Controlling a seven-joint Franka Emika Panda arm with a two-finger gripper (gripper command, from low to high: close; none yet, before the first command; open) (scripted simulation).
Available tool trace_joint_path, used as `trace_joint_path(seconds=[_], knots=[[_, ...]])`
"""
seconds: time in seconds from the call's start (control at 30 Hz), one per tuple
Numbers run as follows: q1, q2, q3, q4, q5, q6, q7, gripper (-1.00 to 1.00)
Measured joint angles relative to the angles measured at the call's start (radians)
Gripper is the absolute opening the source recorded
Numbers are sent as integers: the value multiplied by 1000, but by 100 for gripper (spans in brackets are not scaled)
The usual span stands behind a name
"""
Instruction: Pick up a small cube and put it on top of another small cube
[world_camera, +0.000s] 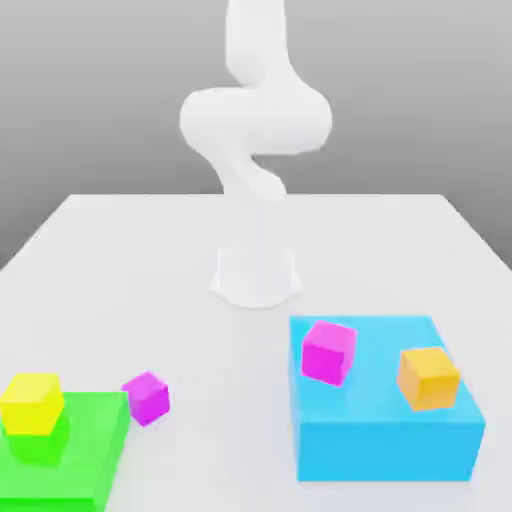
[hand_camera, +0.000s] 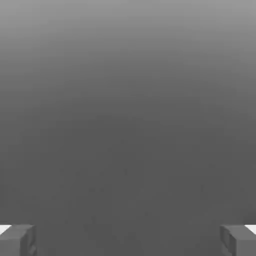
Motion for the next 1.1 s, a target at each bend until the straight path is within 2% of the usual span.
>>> trace_joint_path(seconds=[0.43,0.63,0.73,0.9,0.93,1.1], knots=[[-200,488,-67,-307,-45,330,211,0],[-265,706,-117,-446,3,478,257,0],[-283,816,-104,-461,64,560,231,0],[-348,997,-26,-431,121,706,188,0],[-353,1016,-20,-427,126,721,185,-100],[-353,1016,-20,-427,124,722,187,-100]])
